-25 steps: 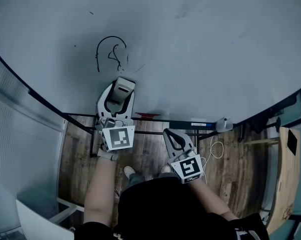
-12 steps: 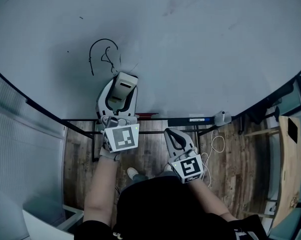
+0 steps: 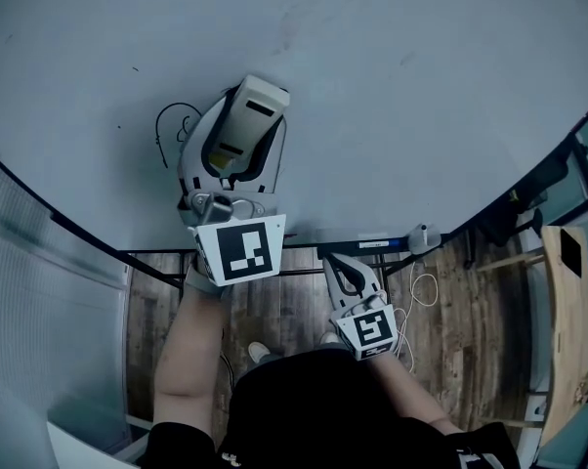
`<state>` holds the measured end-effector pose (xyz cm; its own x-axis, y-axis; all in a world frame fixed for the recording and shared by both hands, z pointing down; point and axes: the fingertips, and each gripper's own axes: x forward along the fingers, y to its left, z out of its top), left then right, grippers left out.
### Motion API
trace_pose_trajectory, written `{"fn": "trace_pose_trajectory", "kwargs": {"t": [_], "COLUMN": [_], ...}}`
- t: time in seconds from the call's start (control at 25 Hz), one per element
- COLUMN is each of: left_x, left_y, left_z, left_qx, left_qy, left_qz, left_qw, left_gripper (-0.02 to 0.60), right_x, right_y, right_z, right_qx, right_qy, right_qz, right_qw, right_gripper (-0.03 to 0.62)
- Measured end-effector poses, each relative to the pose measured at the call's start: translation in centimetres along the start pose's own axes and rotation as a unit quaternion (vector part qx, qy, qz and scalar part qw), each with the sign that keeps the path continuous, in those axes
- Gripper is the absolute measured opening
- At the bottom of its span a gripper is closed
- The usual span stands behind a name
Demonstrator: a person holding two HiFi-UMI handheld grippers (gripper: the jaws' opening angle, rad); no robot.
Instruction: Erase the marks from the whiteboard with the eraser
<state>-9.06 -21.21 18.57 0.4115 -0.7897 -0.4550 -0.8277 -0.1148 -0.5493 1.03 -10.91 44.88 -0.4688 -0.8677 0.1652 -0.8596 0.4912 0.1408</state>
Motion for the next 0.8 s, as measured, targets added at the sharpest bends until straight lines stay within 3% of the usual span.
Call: {"fn": "trace_pose_trajectory", "kwargs": {"t": [0.4, 0.56, 0.8], "left_x": [3.4, 3.2, 1.2], "left_y": [2.7, 3.9, 6.5], "left_z": [5.1, 5.2, 2.4], "left_qx": [0.024, 0.022, -0.018], "left_qy": [-0.039, -0.051, -0.053], "left_qz": [0.002, 0.002, 0.030], "left_qw": [0.9990, 0.9985, 0.9980], "left_gripper": [0.267, 0.268, 0.268], "right_x": [0.5, 1.4, 2.8], "right_y": [-2.5, -2.3, -1.1], "right_z": [1.5, 1.8, 0.8], "right_qx": [-0.005, -0.010, -0.014], "right_qy": [-0.014, -0.013, 0.003], "right_qz": [0.004, 0.021, 0.042], "right_qw": [1.000, 1.000, 0.999], "right_gripper": [0.029, 0.028, 0.029]}}
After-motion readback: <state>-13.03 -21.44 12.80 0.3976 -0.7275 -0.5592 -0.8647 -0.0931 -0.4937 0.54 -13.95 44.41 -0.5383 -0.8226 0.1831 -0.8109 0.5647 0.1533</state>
